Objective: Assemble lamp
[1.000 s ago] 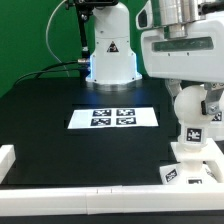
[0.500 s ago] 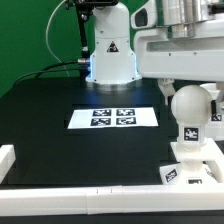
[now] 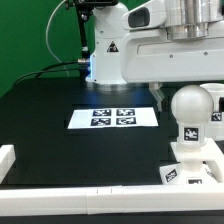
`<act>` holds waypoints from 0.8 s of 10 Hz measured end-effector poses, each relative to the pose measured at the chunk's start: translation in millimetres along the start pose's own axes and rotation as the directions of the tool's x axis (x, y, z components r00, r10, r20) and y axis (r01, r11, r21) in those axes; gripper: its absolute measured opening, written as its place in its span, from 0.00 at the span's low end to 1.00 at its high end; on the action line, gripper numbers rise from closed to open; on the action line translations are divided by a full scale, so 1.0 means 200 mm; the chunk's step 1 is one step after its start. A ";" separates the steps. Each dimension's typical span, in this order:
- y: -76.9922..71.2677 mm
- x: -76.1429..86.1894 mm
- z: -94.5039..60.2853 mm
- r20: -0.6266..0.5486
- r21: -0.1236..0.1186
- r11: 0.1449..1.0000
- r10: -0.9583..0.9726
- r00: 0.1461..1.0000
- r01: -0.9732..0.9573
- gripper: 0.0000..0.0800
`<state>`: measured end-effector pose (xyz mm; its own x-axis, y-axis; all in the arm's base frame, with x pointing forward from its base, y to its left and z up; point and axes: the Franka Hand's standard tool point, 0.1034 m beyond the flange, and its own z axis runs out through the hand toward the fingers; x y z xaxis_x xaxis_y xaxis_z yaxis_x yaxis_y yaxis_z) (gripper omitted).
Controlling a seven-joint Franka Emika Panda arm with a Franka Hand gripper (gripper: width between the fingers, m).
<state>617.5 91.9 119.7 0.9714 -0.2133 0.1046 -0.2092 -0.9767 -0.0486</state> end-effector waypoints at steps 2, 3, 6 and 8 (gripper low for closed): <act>0.01 0.01 0.00 -0.003 -0.033 0.987 -0.158 0.987 0.158 0.87; 0.01 0.01 0.00 -0.004 -0.033 0.992 -0.125 0.992 0.125 0.87; 0.01 0.01 0.00 -0.007 -0.033 0.999 -0.020 1.000 0.020 0.72; 0.02 0.01 0.00 -0.012 -0.033 0.988 0.149 0.989 -0.149 0.72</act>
Offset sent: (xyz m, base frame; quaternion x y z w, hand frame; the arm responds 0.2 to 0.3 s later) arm 0.0000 0.0000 0.0000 0.0000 0.0000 0.0000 1.0000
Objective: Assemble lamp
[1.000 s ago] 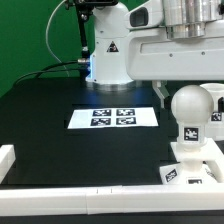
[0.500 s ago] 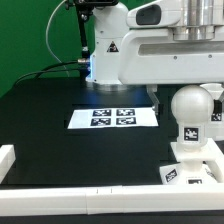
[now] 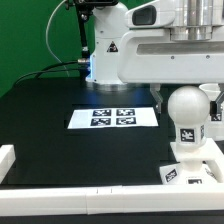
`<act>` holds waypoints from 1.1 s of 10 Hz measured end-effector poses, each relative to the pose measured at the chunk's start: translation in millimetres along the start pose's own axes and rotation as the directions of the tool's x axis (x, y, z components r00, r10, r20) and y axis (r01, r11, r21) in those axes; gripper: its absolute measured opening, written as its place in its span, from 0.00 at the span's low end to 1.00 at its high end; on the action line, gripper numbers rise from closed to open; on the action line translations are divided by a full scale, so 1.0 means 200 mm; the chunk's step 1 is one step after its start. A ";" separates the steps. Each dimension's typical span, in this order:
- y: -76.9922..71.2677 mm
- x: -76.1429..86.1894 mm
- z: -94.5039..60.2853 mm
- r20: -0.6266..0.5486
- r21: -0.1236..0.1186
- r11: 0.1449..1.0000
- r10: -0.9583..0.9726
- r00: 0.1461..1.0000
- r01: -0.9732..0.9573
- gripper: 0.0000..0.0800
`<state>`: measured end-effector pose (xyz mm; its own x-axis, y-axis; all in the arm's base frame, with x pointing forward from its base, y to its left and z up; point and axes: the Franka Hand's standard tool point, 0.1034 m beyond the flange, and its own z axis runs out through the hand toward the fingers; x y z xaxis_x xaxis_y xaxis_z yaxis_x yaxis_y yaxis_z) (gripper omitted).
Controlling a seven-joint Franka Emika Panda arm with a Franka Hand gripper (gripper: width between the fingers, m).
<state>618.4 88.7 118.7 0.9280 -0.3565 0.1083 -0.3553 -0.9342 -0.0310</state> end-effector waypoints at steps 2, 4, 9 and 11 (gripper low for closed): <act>0.01 0.00 0.00 0.014 -0.008 0.963 0.269 0.963 -0.269 0.72; 0.01 -0.01 0.00 0.038 -0.016 0.846 0.534 0.845 -0.534 0.72; -0.03 -0.03 0.01 0.098 -0.007 0.458 0.885 0.455 -0.889 0.72; -0.03 -0.03 0.01 0.098 -0.004 0.486 0.870 0.483 -0.874 0.85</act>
Offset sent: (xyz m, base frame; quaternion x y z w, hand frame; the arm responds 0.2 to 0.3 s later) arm 0.0131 0.0125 0.0002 0.0234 -0.0322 0.3636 0.9307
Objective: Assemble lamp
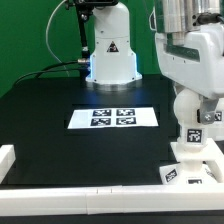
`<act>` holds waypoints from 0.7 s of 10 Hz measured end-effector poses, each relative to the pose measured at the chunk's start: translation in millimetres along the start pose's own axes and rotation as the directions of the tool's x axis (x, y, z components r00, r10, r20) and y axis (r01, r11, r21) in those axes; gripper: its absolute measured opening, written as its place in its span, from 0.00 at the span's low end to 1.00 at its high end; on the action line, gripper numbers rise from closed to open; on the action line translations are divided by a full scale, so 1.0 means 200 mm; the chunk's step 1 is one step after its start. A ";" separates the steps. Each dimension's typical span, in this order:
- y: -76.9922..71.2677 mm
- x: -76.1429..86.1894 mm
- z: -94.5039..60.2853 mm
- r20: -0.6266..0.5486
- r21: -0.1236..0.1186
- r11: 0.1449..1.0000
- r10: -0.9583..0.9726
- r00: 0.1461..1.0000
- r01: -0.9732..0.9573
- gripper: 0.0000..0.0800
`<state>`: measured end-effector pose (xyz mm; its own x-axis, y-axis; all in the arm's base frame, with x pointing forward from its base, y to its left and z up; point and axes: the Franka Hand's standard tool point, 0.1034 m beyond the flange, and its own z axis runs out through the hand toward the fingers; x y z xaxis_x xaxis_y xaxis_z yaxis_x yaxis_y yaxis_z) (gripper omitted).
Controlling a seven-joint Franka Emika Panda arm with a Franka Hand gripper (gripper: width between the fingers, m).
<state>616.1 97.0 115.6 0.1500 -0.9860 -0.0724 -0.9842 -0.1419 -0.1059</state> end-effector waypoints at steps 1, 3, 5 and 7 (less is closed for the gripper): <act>-0.01 0.03 -0.01 -0.001 0.002 0.975 -0.222 0.975 0.222 0.87; 0.00 -0.03 -0.01 0.035 -0.022 0.860 -0.510 0.860 0.510 0.87; 0.00 -0.01 -0.01 0.031 -0.016 0.791 -0.611 0.791 0.612 0.87; 0.00 -0.01 -0.01 0.033 -0.013 0.720 -0.694 0.720 0.694 0.87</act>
Offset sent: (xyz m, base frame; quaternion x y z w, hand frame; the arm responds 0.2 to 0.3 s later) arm 0.0000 0.0000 0.0000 0.0000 0.0000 -0.1938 0.9810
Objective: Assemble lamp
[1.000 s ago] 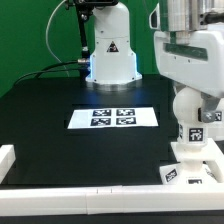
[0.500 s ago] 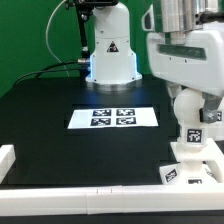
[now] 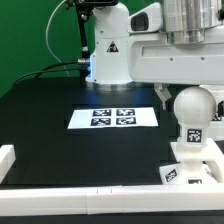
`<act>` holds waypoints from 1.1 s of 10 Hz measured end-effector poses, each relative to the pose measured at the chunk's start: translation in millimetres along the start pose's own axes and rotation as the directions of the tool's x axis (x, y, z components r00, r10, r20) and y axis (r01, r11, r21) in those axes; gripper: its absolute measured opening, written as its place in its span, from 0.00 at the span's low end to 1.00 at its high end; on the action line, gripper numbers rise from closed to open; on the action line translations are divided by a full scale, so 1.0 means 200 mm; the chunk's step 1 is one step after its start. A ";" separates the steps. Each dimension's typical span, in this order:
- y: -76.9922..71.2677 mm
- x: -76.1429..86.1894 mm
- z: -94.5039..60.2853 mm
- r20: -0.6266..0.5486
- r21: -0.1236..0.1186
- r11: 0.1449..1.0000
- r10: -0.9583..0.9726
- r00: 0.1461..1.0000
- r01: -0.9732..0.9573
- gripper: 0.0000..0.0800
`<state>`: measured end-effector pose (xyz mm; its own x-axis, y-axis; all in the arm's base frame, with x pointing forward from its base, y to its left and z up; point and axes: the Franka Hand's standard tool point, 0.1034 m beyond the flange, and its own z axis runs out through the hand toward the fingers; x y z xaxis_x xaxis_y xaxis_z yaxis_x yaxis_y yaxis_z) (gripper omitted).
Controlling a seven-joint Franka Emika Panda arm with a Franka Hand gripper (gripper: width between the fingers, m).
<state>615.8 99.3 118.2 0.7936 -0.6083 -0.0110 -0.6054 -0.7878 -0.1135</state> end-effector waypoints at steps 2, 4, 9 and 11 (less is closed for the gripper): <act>-0.03 -0.03 0.00 -0.002 -0.066 0.907 -0.416 0.909 0.415 0.87; -0.03 -0.03 0.01 0.018 -0.068 0.785 -0.616 0.787 0.616 0.87; -0.03 -0.03 0.01 0.002 -0.071 0.905 -0.420 0.908 0.419 0.16; -0.03 -0.03 0.01 0.002 -0.071 0.905 -0.421 0.907 0.420 0.05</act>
Offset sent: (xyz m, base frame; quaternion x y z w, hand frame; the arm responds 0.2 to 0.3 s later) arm 0.0000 0.0000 0.0000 0.0000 0.0000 -0.1296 0.9916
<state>615.1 108.1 117.5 0.9748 -0.2202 0.0358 -0.2189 -0.9751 -0.0370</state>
